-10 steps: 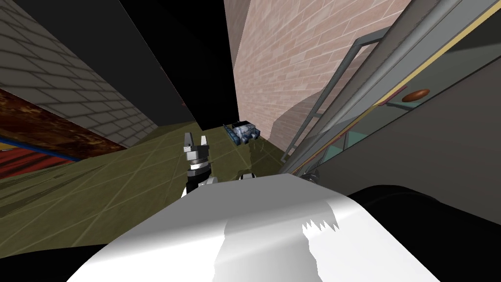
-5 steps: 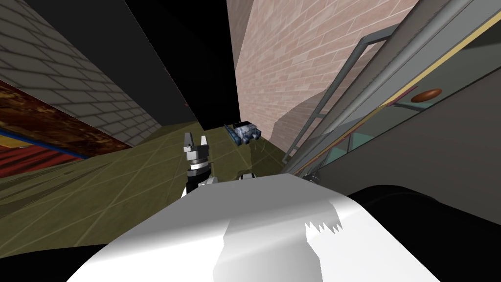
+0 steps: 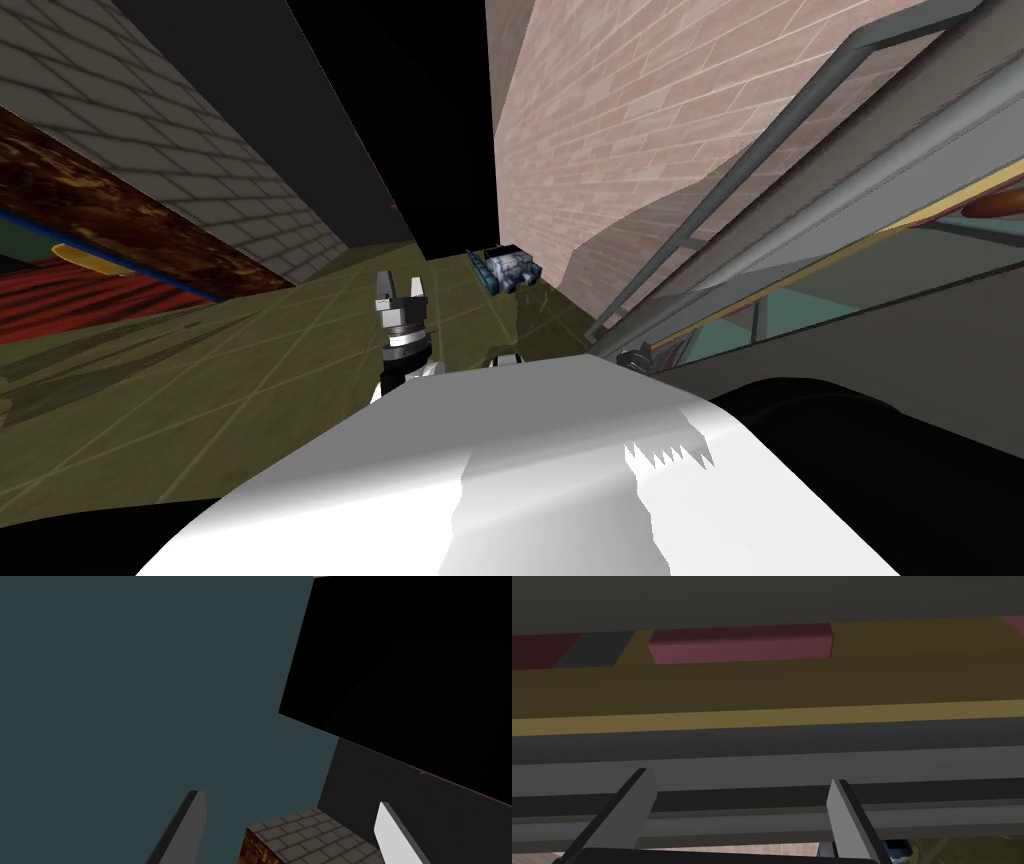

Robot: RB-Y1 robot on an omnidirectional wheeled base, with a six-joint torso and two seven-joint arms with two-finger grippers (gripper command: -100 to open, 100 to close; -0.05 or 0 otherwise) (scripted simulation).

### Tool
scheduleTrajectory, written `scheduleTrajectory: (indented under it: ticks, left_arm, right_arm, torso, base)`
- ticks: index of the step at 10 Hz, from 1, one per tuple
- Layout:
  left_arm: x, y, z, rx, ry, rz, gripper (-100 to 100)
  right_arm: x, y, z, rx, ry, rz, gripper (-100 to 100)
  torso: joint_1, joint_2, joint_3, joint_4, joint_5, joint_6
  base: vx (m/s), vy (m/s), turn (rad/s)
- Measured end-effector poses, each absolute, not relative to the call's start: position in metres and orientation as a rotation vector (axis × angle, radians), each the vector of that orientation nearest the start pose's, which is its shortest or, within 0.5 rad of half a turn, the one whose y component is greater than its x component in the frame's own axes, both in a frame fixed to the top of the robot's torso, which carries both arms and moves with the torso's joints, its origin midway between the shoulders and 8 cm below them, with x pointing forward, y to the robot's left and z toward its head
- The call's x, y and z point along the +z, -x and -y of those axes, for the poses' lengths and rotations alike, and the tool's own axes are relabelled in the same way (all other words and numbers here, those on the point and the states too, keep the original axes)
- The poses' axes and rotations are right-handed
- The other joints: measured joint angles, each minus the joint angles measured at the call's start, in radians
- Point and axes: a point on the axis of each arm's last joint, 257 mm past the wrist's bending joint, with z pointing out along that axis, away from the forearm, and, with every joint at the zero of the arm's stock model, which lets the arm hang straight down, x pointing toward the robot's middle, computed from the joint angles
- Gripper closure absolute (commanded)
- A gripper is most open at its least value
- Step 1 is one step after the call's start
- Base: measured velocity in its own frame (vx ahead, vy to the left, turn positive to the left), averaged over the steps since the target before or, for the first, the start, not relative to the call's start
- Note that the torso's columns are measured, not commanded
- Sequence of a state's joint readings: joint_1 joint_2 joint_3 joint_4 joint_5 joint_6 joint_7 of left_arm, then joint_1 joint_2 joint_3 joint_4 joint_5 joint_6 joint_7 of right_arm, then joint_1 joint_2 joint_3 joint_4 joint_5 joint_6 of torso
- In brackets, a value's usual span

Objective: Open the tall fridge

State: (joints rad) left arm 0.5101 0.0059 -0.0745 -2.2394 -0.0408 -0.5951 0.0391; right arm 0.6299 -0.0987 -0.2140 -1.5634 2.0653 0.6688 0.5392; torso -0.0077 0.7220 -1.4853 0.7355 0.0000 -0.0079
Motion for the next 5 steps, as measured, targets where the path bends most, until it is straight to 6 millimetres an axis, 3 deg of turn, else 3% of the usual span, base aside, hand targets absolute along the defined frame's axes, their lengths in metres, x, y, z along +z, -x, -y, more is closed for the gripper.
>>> scheduleTrajectory:
  ticks: [2,5]
  left_arm:
    - [0.0202,-0.3384,-0.2484,-1.398,0.615,-0.602,0]
    - [0.0201,-0.3384,-0.2485,-1.398,0.615,-0.602,0]
  right_arm:
    - [-0.3251,-0.1966,0.5525,-1.812,0.572,-1.853,-100]
    - [-0.3214,-0.1971,0.5488,-1.822,0.6,-1.837,-100]
  torso:
    - [-0.005,0.014,0.008,0.003,0.001,0.009]
    - [-0.001,0.016,0.01,0.004,0.002,0.011]
  base:
    - [0.071,0.002,0.114]
    - [0.053,0.005,0.01]
